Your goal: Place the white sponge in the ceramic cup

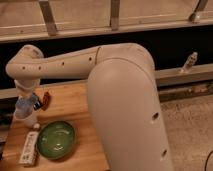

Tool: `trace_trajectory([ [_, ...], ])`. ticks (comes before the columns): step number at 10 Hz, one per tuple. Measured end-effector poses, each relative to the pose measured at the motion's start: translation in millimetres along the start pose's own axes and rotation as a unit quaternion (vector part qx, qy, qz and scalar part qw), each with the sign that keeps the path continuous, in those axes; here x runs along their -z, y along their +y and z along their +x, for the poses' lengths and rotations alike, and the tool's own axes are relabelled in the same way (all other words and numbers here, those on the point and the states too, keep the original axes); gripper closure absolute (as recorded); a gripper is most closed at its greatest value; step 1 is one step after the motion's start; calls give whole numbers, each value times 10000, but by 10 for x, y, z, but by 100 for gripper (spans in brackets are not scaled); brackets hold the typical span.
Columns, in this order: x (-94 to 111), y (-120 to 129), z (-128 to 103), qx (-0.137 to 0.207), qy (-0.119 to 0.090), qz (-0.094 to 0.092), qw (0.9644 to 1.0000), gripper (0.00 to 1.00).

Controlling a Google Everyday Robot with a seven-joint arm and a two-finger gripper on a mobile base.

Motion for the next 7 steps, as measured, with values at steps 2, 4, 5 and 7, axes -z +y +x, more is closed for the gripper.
trace_trajectory([
  [2, -96, 41, -13, 66, 109, -74, 9999, 100],
  [4, -184, 90, -34, 132, 211, -154, 9996, 100],
  [5, -235, 106, -36, 155, 280, -191, 9993, 100],
  [7, -314, 117, -26, 192, 425, -208, 9987, 100],
])
